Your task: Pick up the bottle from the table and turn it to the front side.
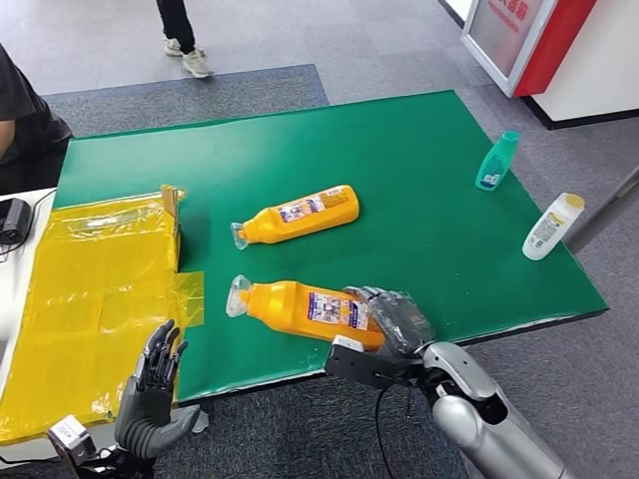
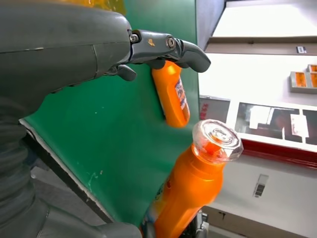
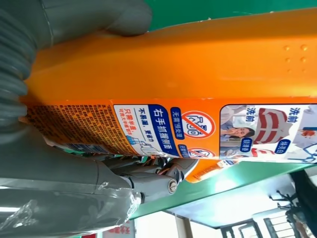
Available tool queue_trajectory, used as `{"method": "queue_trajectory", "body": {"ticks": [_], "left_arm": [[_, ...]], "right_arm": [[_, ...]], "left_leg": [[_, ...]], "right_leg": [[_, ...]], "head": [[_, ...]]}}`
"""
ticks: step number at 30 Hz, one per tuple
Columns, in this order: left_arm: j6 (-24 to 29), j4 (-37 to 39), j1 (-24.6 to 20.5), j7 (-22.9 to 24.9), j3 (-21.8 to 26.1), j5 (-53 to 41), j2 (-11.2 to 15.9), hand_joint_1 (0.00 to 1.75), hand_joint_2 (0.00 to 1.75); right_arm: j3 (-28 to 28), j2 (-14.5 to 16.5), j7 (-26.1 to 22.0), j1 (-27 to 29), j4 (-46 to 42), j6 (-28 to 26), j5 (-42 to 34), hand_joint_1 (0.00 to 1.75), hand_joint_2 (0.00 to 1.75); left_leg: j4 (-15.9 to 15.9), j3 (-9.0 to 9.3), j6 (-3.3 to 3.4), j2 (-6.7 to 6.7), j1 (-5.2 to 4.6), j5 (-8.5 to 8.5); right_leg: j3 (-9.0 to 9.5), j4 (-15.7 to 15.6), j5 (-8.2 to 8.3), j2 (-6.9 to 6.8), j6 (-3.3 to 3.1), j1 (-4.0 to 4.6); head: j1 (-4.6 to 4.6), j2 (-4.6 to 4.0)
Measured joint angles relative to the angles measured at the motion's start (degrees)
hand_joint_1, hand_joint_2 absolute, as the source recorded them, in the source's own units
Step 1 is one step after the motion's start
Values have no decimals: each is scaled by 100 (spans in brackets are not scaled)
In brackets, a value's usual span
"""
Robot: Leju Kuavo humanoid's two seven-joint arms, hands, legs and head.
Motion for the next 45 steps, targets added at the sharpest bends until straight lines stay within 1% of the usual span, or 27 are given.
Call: {"method": "queue_trajectory", "body": {"ticks": [4,8,15,18,21,26,31,38,45], "left_arm": [[-163,-81,11,7,0,154,-27,0,175],[-473,-206,-10,121,-17,461,-68,0,175],[-775,-431,-206,748,-209,908,-66,0,175],[-887,-457,-298,986,-325,1145,-46,0,175],[-1009,-457,-368,1129,-411,1389,-25,0,175],[-1190,-456,-446,1229,-522,1647,2,0,175],[-1438,-455,-561,1467,-663,1944,34,0,175],[-1403,-455,-624,1644,-762,2022,71,0,175],[-1168,-453,-624,1878,-821,2044,104,0,175]], "right_arm": [[-49,109,-207,124,-120,-190,10,175,175],[-60,418,-583,315,-165,-591,-108,175,175],[-53,967,-1361,488,70,-1133,-647,175,175],[-39,1131,-1610,497,281,-1297,-720,175,175],[2,1246,-1771,496,498,-1387,-765,175,175],[84,1363,-1894,476,731,-1437,-808,175,175],[279,1438,-2083,367,1002,-1569,-665,175,175],[534,1480,-2207,316,1167,-1758,-486,175,175],[776,1480,-2213,272,1136,-1852,-311,175,175]], "left_leg": [[0,0,1,0,0,2],[0,0,1,0,1,2],[0,0,-2,0,4,1],[0,0,-1,0,4,1],[0,0,-1,0,3,1],[0,0,-1,1,3,1],[0,0,-2,1,3,1],[0,0,-1,1,3,1],[0,0,-2,1,3,1]], "right_leg": [[0,0,1,0,1,0],[-3,0,-1,0,-1,1],[-3,0,-3,0,-3,4],[-1,0,-2,1,-2,3],[-1,0,-1,1,-2,2],[-2,0,-1,1,-2,2],[-2,0,-1,1,-2,3],[-2,0,-2,1,-2,3],[-2,0,-2,1,-2,2]], "head": [[-1,0],[0,0],[-1,0],[0,0],[0,0],[-1,0],[-1,0],[-1,0],[-1,0]]}}
